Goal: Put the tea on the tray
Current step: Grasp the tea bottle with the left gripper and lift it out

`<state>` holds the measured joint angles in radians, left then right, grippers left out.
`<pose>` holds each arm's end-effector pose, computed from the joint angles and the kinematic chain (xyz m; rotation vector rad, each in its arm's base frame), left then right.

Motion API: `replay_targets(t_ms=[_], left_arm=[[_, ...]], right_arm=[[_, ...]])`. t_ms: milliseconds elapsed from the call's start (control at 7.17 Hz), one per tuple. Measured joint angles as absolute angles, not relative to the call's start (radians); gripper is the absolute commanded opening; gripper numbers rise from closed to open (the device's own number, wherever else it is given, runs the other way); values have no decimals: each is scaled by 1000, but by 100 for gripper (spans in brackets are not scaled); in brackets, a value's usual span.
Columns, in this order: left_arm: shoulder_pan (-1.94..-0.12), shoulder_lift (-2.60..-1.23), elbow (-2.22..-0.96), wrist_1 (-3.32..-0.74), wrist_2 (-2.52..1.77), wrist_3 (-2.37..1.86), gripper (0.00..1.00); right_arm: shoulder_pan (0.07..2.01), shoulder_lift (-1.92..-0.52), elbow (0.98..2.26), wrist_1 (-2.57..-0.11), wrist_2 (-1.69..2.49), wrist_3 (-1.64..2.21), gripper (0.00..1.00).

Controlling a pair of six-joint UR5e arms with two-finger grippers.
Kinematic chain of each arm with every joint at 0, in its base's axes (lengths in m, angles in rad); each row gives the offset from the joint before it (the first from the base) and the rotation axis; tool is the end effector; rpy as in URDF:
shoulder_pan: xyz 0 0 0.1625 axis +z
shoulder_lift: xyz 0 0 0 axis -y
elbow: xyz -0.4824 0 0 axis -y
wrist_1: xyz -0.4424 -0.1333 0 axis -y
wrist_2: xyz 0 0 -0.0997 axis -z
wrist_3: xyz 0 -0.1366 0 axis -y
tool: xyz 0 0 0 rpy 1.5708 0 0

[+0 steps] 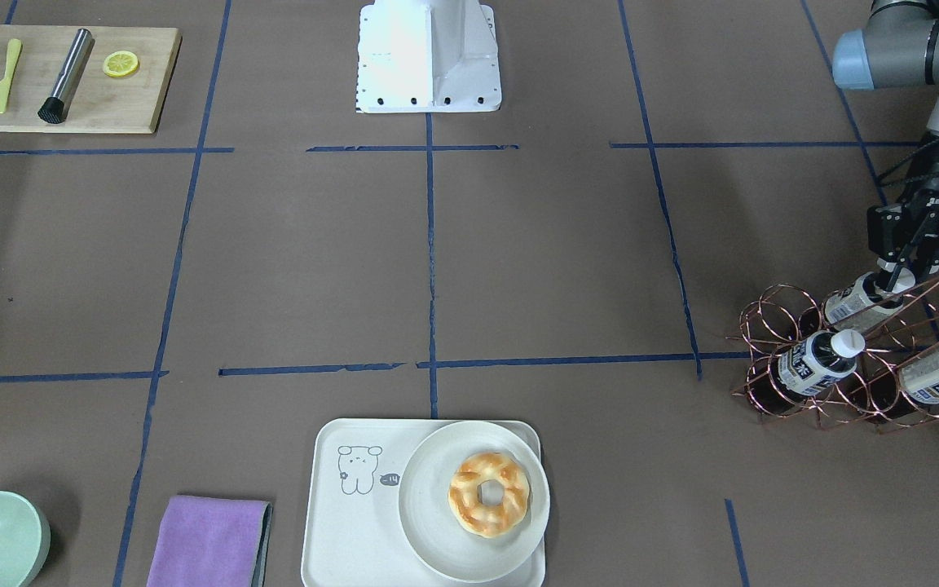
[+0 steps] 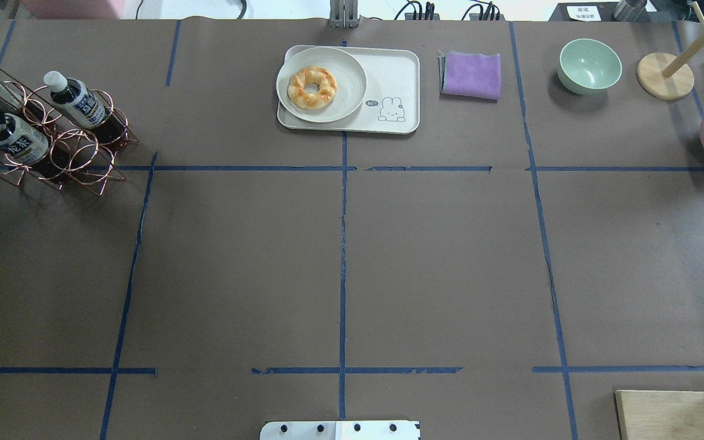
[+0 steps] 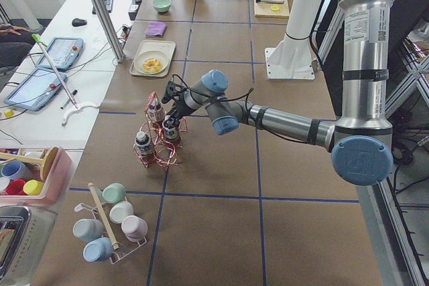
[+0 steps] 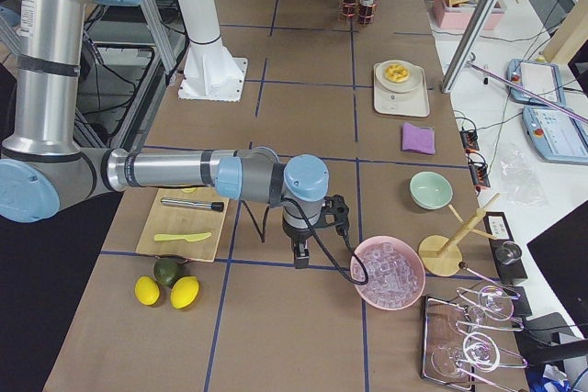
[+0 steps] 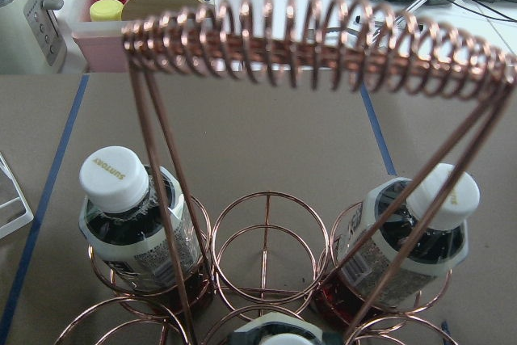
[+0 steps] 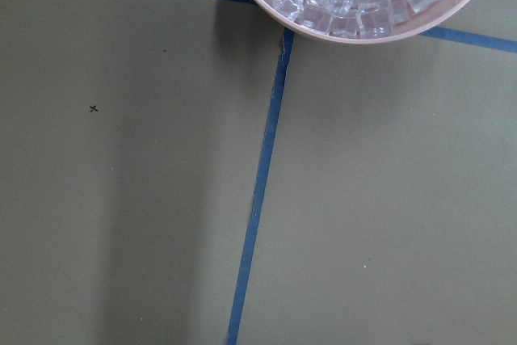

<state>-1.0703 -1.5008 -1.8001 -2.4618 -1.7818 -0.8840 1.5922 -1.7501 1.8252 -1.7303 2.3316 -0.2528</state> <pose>0.1810 -0.5490 0.5535 0.6848 0.8167 -0.2358 0.0487 -0.4452 0.7110 0.0244 -0.7653 -0.1879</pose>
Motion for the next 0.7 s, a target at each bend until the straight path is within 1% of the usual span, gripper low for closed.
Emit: replay_targets(t_ms=[698], left_arm=[[-1151,-1500,-1843,-2457,-1814,-878,5]], right_arm=[[1592,-1750,1825,-1731,2332,-253,100]])
